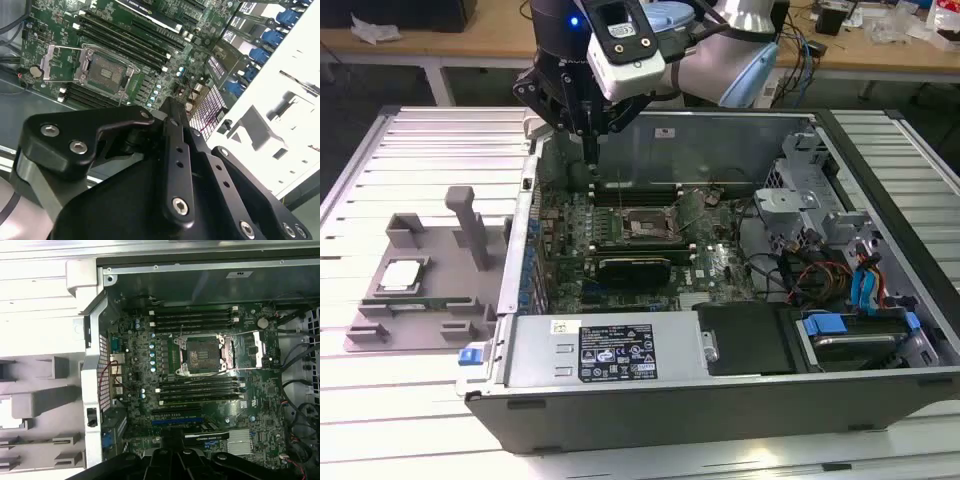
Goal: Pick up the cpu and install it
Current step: 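Reach for the cpu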
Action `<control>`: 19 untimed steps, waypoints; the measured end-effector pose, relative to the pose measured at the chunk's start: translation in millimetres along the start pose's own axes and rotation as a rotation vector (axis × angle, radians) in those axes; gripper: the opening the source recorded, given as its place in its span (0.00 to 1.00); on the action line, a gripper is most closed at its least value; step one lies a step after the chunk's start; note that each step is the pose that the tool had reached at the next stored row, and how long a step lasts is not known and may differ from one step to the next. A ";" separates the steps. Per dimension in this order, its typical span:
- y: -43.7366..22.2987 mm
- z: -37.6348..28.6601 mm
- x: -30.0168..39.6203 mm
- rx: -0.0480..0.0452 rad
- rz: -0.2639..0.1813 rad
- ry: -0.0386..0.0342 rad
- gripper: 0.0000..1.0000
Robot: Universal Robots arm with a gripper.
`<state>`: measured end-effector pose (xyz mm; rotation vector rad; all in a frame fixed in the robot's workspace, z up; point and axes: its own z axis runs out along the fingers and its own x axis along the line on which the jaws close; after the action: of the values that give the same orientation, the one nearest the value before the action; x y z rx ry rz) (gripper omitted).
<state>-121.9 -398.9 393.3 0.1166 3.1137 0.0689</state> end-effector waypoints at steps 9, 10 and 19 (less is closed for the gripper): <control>0.0 0.0 0.0 -0.0002 0.000 -0.0024 0.11; 0.0 0.0 0.0 -0.0002 0.000 -0.0026 0.11; 2.0 0.0 5.7 -0.0002 0.000 -0.0030 0.11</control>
<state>-127.4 -396.4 393.3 0.1164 3.1107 0.0690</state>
